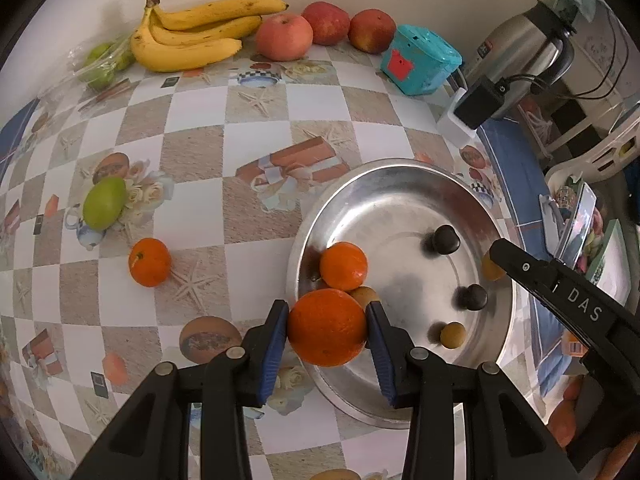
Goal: Organize fruits
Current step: 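Carry the mandarin and tan fruit over the steel basin, then open the right tool to drop the tan fruit while the left tool releases the mandarin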
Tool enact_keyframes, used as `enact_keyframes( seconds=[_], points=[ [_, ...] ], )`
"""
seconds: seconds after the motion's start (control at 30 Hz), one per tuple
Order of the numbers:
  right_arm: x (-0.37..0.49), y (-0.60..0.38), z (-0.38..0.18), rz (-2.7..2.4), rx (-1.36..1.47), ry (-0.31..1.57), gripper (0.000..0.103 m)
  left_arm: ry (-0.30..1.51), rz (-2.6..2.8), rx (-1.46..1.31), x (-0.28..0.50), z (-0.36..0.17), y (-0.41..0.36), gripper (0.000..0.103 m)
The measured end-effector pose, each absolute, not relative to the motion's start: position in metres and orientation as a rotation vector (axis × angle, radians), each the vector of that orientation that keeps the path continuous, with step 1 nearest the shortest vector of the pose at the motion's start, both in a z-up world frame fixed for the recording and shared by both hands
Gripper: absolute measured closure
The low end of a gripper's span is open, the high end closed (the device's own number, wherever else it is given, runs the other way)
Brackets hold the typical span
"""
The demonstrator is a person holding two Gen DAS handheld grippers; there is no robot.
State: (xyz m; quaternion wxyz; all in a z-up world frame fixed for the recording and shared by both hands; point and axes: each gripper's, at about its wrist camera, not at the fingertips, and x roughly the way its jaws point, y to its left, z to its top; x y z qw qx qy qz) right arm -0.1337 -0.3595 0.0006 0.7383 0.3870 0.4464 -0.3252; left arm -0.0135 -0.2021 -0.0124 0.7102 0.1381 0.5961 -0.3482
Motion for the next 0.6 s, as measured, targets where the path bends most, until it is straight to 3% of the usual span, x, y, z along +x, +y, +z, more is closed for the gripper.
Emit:
enact_keyframes(
  seconds=[0.6],
  points=[
    [-0.131,-0.359,-0.012,-0.668,0.893,0.995,0.078,1.359,-0.759,0.323,-0.016,-0.027,-0.206,0.059]
  ],
)
